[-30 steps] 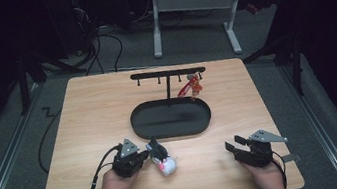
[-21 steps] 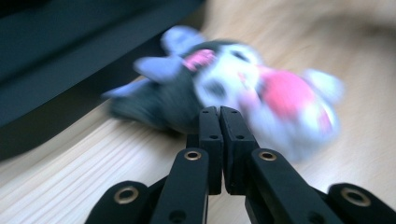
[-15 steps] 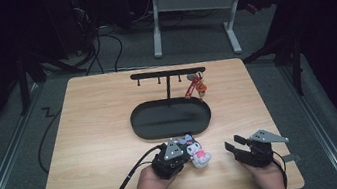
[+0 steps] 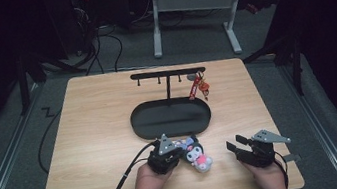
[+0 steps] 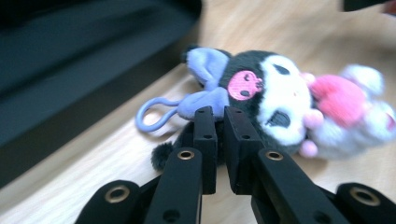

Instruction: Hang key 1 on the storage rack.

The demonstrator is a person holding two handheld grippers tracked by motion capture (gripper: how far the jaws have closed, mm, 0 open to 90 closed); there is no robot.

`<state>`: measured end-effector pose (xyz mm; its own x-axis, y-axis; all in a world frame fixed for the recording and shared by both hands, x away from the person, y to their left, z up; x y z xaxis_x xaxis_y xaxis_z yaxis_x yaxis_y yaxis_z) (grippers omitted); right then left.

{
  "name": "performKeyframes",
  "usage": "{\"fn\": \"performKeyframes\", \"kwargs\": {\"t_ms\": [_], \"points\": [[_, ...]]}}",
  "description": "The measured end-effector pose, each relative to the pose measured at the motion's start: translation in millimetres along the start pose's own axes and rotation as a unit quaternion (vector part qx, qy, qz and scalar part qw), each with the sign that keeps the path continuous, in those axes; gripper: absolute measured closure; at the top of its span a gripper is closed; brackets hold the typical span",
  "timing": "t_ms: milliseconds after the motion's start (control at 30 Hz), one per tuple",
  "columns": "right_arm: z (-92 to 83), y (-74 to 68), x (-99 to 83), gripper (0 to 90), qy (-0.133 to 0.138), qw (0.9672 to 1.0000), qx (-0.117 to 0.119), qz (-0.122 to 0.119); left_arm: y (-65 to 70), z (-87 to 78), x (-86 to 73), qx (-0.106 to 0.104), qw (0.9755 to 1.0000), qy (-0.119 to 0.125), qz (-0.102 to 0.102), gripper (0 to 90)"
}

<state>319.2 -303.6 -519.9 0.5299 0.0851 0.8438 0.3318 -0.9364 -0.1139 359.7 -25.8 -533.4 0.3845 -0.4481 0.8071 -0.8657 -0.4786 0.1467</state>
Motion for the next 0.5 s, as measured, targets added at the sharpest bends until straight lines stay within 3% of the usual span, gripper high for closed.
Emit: {"fn": "performKeyframes", "kwargs": {"t_ms": [233, 300, 400, 500], "points": [[-0.9, 2.9, -0.4, 47.9, 0.003, 0.9999, -0.006, 0.009, 38.0, 36.7, 16.8, -0.05, 0.997, -0.021, 0.056, 80.8], [-2.3, 4.9, -0.4, 47.9, 0.004, 0.9999, -0.008, 0.013, 45.1, 43.2, 20.8, -0.058, 0.9962, -0.021, 0.061, 79.8], [-2.6, 8.6, -2.3, 47.9, 0.003, 0.9997, -0.012, 0.019, 47.4, 44.1, 24.3, -0.06, 0.9964, -0.013, 0.059, 73.6], [-3.9, 12.3, -3.8, 47.8, 0.003, 0.9997, -0.016, 0.018, 37.5, 34.3, 21.7, -0.047, 0.9973, -0.003, 0.057, 65.2]]}}
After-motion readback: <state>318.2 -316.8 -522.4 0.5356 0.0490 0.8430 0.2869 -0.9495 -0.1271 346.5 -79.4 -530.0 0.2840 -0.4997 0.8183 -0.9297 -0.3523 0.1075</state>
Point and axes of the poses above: each handheld gripper's, and its own axes: z roughly forward along the jaws, x roughly out of its top, y roughly to its right, the point moved 3 cm from there along z, roughly forward along the jaws, and after that the axes turned 5 degrees about -x, right-handed, at the moved point
